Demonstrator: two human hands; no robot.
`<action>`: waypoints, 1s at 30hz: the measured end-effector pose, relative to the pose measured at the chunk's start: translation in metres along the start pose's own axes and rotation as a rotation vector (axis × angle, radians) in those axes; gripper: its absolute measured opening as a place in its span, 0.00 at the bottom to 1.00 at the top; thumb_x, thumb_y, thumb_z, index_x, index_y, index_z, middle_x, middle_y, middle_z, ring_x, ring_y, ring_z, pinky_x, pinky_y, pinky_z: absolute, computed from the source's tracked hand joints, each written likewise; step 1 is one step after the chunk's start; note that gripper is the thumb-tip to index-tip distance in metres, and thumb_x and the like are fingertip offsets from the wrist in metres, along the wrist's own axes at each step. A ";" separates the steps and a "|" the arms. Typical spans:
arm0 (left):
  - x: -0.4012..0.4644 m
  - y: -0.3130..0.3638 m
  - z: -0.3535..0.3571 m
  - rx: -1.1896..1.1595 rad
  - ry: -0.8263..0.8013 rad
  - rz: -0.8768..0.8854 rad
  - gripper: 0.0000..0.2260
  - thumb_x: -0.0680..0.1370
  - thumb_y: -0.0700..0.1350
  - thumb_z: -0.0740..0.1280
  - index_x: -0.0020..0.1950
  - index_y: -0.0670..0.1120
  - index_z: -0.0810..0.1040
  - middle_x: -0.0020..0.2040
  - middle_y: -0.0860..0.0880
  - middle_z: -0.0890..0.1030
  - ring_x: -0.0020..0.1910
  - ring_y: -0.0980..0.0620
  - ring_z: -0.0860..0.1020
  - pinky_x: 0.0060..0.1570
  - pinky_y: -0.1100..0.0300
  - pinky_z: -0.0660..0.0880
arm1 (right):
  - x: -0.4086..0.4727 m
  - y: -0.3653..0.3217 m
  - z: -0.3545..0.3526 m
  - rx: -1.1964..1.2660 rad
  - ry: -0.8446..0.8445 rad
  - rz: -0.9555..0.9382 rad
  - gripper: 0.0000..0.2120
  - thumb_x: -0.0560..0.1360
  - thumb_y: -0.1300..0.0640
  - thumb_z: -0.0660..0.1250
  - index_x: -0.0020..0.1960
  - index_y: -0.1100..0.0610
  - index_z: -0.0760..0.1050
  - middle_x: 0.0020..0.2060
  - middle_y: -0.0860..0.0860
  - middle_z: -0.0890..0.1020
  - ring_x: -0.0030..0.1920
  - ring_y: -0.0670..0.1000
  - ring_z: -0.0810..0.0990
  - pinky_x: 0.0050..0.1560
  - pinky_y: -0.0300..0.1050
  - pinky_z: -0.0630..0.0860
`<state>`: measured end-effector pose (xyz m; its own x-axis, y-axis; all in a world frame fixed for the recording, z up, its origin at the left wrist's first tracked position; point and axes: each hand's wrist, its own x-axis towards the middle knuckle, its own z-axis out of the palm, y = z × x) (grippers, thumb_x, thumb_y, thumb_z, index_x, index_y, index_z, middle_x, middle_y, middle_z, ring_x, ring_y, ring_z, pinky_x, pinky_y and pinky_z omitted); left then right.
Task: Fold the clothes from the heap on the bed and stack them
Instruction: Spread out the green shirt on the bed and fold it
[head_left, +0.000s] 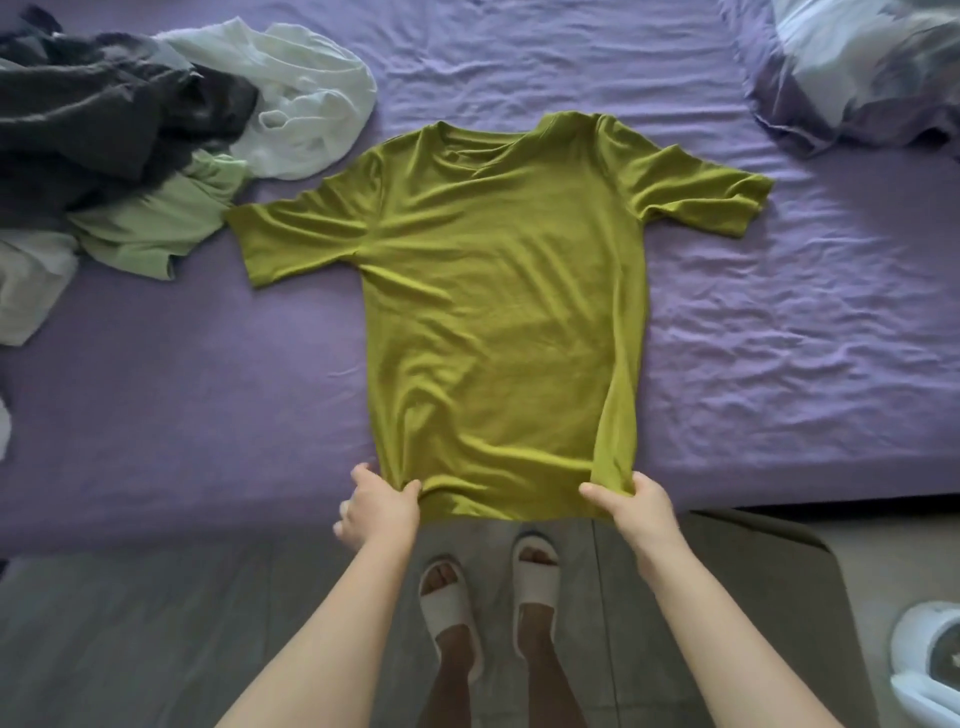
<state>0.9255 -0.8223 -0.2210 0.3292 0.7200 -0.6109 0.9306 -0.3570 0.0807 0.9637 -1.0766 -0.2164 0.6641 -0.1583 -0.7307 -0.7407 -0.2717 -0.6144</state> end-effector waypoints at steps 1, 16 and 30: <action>0.003 -0.007 -0.001 -0.044 -0.056 -0.044 0.27 0.73 0.56 0.71 0.68 0.48 0.69 0.63 0.43 0.77 0.65 0.40 0.71 0.63 0.49 0.64 | -0.002 0.002 0.006 0.067 0.024 -0.001 0.11 0.68 0.64 0.74 0.49 0.58 0.77 0.38 0.48 0.82 0.38 0.45 0.79 0.36 0.33 0.74; -0.008 -0.050 -0.034 -0.309 -0.011 0.186 0.14 0.76 0.52 0.68 0.58 0.47 0.72 0.52 0.47 0.79 0.48 0.42 0.79 0.41 0.54 0.70 | -0.008 0.007 -0.022 -0.074 0.436 -0.051 0.14 0.72 0.58 0.72 0.52 0.56 0.69 0.50 0.59 0.79 0.42 0.55 0.75 0.37 0.47 0.72; -0.036 0.026 0.002 0.445 -0.110 0.793 0.25 0.80 0.48 0.60 0.77 0.52 0.57 0.79 0.47 0.53 0.77 0.46 0.50 0.72 0.52 0.59 | 0.004 -0.012 -0.018 -0.956 0.142 -0.303 0.25 0.76 0.57 0.63 0.72 0.51 0.64 0.76 0.57 0.53 0.75 0.57 0.49 0.71 0.52 0.57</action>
<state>0.9376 -0.8590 -0.1985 0.8069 0.1136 -0.5797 0.2837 -0.9353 0.2116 0.9772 -1.0908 -0.2063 0.8627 -0.0507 -0.5032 -0.1887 -0.9554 -0.2272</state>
